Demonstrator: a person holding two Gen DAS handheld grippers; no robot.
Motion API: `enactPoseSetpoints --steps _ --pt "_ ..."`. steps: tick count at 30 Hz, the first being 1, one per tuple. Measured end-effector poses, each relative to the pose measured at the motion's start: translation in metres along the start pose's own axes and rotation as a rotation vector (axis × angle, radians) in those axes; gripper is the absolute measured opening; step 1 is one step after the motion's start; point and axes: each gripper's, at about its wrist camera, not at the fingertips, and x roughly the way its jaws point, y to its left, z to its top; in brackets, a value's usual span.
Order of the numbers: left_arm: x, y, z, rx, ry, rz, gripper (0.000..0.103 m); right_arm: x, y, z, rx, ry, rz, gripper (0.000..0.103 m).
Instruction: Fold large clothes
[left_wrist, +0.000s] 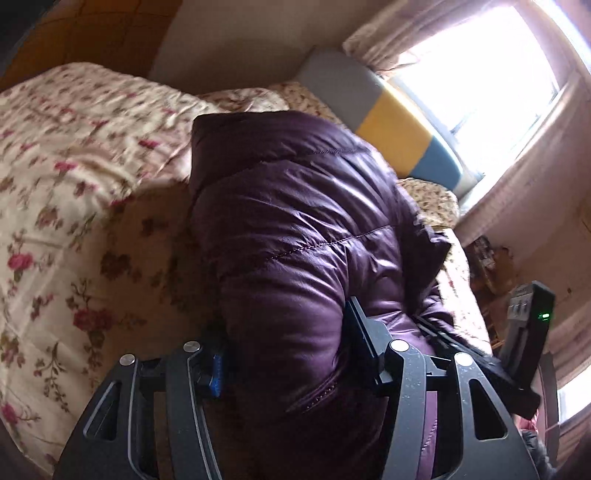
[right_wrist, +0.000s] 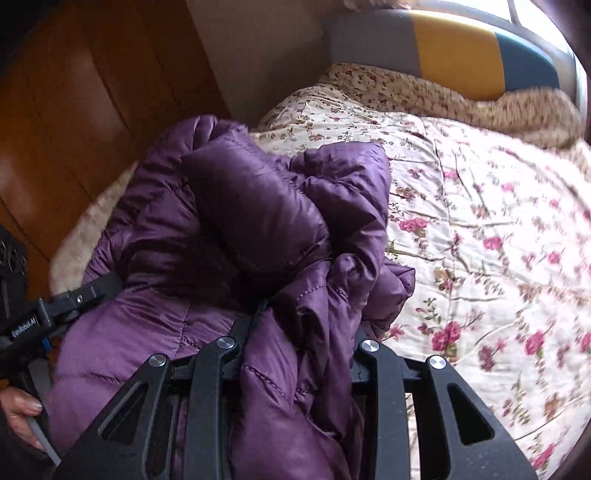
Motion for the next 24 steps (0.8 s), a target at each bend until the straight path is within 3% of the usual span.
enactPoseSetpoints --steps 6,12,17,22,24 --pt "0.015 0.002 -0.008 0.027 -0.019 0.037 0.060 0.023 0.005 -0.015 -0.081 -0.009 -0.073 0.028" --pt "0.019 0.006 -0.008 0.018 -0.028 0.055 0.062 0.020 0.006 -0.024 -0.073 -0.024 -0.069 0.029" --pt "0.000 -0.006 -0.002 0.026 -0.046 0.149 0.074 -0.001 0.013 -0.016 -0.067 -0.032 -0.100 0.042" --pt "-0.021 -0.016 0.005 0.036 -0.082 0.247 0.074 -0.023 0.020 -0.011 -0.057 -0.058 -0.135 0.057" --pt "-0.030 -0.021 0.008 0.035 -0.096 0.266 0.074 -0.031 0.023 -0.008 -0.061 -0.072 -0.145 0.057"
